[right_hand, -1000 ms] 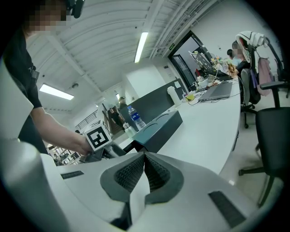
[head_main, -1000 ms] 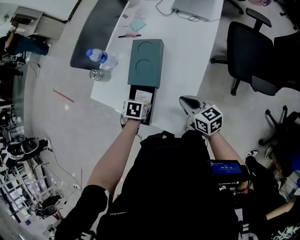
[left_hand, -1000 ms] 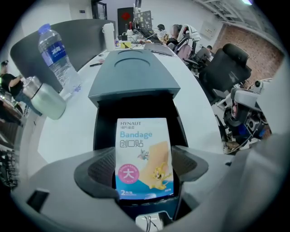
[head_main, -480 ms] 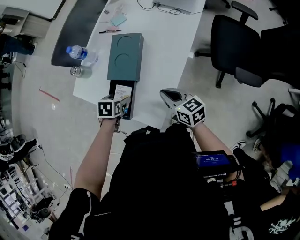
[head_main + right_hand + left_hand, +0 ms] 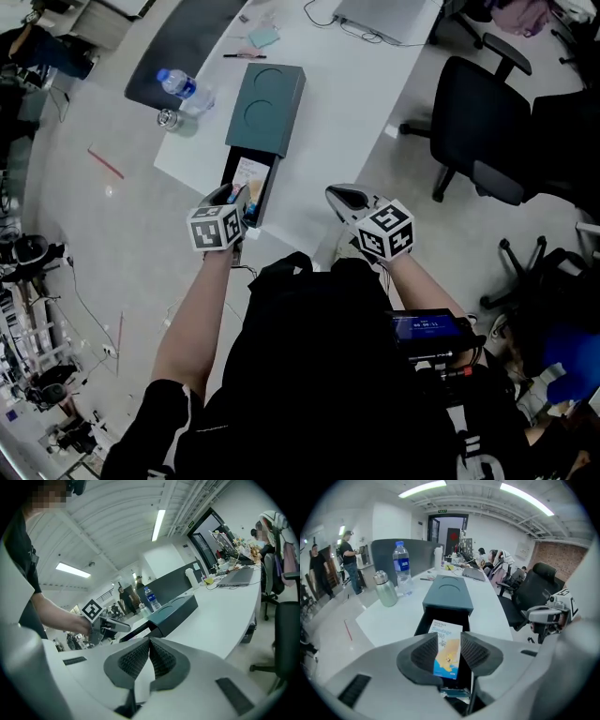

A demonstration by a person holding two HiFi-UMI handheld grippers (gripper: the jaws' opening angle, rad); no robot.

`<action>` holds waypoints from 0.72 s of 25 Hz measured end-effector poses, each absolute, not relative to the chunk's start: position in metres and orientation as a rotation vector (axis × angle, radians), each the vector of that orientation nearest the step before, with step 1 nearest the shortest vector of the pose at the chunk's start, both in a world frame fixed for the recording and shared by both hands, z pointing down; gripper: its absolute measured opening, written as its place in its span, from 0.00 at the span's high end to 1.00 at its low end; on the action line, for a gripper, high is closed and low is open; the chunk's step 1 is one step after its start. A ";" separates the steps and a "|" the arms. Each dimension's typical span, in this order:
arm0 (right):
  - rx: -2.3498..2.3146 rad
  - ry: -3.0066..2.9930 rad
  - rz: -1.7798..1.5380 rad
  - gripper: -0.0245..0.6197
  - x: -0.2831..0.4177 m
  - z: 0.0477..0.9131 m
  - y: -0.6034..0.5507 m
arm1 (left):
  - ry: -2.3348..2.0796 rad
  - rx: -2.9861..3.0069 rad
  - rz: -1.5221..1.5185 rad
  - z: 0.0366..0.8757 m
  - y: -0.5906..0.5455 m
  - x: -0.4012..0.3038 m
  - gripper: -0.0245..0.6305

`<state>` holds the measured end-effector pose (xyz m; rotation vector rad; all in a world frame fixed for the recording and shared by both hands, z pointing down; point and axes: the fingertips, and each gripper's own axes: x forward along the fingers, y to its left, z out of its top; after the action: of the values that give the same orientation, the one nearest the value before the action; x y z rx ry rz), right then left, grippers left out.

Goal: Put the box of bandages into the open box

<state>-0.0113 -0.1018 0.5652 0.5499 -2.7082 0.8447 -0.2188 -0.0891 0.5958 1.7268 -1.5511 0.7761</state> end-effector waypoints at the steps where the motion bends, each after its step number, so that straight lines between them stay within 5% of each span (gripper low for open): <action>1: 0.538 -2.708 0.836 0.92 -0.010 0.566 -0.099 | -1.575 1.732 0.750 0.592 -0.086 -0.218 0.74; 18: 0.314 -2.830 0.603 0.92 -0.053 0.529 -0.066 | -1.703 1.839 0.384 0.558 0.004 -0.217 0.95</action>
<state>-0.0526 -0.0661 0.5287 0.3142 -2.8298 0.6028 -0.2174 0.0043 0.5584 1.8391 -1.7033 0.3842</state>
